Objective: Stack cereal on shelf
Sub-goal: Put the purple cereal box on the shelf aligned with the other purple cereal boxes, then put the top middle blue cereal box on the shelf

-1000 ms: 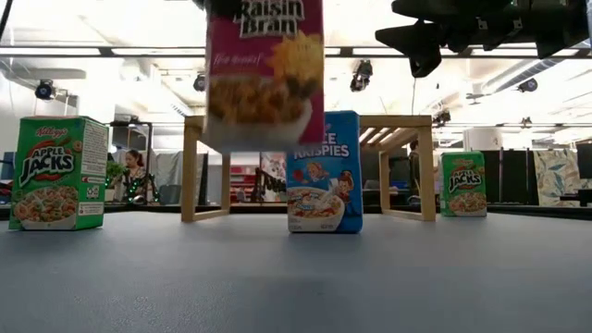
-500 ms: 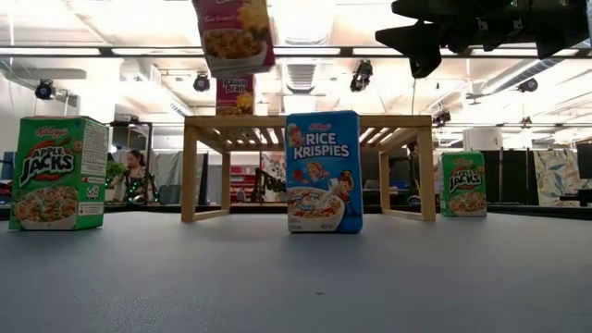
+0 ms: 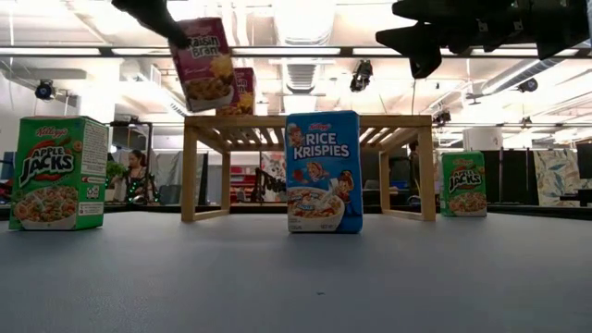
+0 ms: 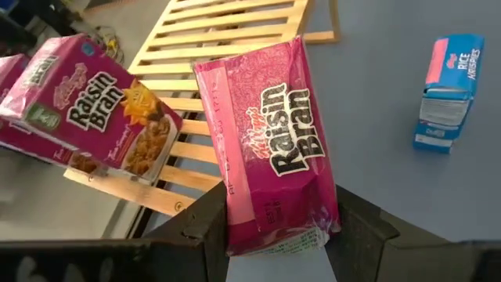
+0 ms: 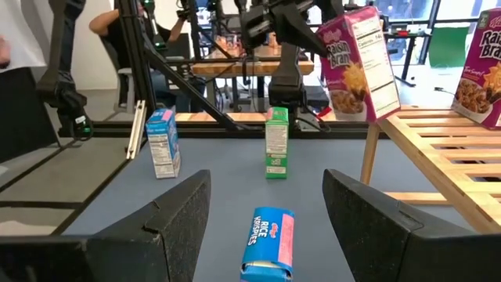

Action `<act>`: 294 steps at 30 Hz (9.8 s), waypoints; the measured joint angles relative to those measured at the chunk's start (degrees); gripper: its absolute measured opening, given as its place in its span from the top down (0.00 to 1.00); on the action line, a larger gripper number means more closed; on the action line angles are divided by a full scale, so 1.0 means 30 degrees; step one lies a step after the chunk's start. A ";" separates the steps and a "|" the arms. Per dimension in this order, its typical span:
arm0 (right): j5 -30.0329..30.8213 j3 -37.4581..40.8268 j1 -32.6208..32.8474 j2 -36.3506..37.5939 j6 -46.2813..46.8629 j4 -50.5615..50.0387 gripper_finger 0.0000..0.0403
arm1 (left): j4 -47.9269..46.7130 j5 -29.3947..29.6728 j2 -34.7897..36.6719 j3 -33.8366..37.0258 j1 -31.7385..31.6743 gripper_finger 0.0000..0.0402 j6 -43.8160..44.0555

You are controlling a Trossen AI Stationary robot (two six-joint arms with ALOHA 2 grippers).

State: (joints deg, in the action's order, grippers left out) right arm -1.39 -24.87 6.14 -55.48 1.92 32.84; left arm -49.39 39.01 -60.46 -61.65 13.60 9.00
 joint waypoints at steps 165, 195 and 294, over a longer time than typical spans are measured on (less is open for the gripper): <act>0.0987 0.0220 -0.0018 -0.0003 -0.0351 0.0007 0.42 | -0.1565 -1.5694 -0.4868 -0.6105 -1.4073 0.45 -1.3493; 0.0985 0.0271 -0.0018 -0.0007 -0.0334 0.0000 0.42 | -0.7263 -1.5687 -0.4281 -1.1708 -1.4066 0.38 -1.1618; 0.0984 -0.5048 -0.0054 -0.8794 0.1849 -0.6011 0.48 | 1.0621 -1.5184 1.2595 1.1861 -0.6416 0.49 -0.0234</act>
State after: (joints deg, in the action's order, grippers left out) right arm 1.56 -40.01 5.98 -81.87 7.46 14.81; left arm -17.53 -6.55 -22.68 -26.06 -5.65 8.29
